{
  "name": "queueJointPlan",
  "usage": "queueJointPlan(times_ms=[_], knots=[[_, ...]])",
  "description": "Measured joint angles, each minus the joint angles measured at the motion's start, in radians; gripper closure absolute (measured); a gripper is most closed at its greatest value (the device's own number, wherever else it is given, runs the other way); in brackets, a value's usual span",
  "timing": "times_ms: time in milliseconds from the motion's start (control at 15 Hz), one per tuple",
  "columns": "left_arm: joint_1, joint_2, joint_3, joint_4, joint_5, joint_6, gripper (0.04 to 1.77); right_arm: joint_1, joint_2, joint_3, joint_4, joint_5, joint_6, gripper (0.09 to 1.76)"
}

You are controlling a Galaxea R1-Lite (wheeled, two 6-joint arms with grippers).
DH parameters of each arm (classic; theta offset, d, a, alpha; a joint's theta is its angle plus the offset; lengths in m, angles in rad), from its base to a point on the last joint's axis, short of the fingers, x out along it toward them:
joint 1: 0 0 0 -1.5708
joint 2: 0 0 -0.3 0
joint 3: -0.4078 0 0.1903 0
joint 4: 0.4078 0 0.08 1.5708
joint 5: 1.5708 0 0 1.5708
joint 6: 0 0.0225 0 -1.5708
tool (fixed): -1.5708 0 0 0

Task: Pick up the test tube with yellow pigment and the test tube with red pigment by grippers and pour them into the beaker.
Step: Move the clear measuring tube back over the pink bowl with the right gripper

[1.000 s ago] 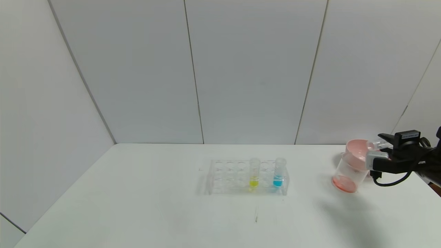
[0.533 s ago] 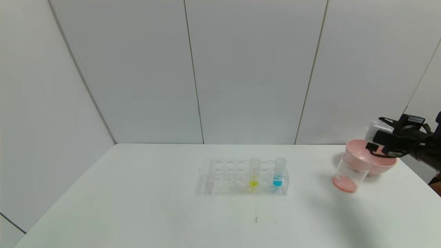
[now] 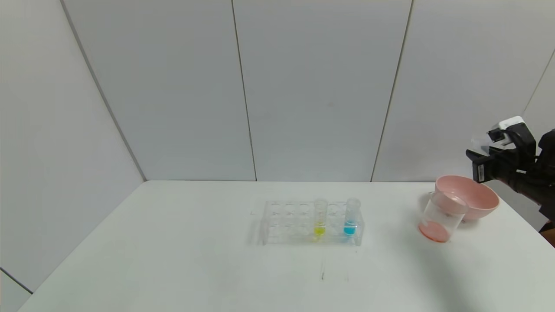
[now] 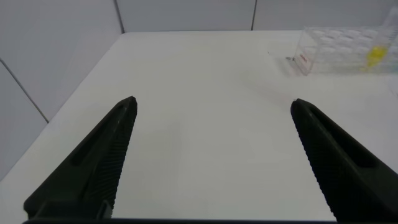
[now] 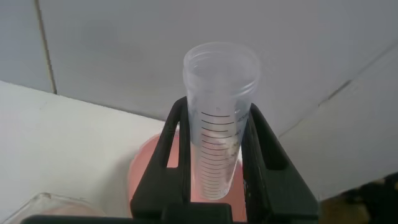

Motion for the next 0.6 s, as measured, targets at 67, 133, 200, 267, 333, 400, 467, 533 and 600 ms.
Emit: queueJointPlan(times_ms=[67, 133, 200, 267, 333, 400, 467, 533, 600], knots=[[0.000, 0.000, 0.000, 0.000, 0.000, 0.000, 0.05, -0.005, 0.014, 0.011, -0.001, -0.026, 0.057, 1.32], [0.000, 0.000, 0.000, 0.000, 0.000, 0.000, 0.05, -0.008, 0.027, 0.020, -0.005, -0.037, 0.098, 1.32], [0.000, 0.000, 0.000, 0.000, 0.000, 0.000, 0.05, -0.008, 0.039, 0.026, -0.016, -0.039, 0.132, 1.32], [0.000, 0.000, 0.000, 0.000, 0.000, 0.000, 0.05, -0.010, 0.053, 0.036, -0.030, -0.043, 0.158, 1.32], [0.000, 0.000, 0.000, 0.000, 0.000, 0.000, 0.05, -0.010, 0.066, 0.046, -0.051, -0.045, 0.178, 1.32], [0.000, 0.000, 0.000, 0.000, 0.000, 0.000, 0.05, -0.010, 0.081, 0.059, -0.074, -0.046, 0.193, 1.32], [0.000, 0.000, 0.000, 0.000, 0.000, 0.000, 0.05, -0.010, 0.097, 0.070, -0.103, -0.047, 0.210, 1.32], [0.000, 0.000, 0.000, 0.000, 0.000, 0.000, 0.05, -0.010, 0.111, 0.077, -0.122, -0.047, 0.221, 1.32], [0.000, 0.000, 0.000, 0.000, 0.000, 0.000, 0.05, -0.010, 0.124, 0.083, -0.130, -0.047, 0.226, 1.32]])
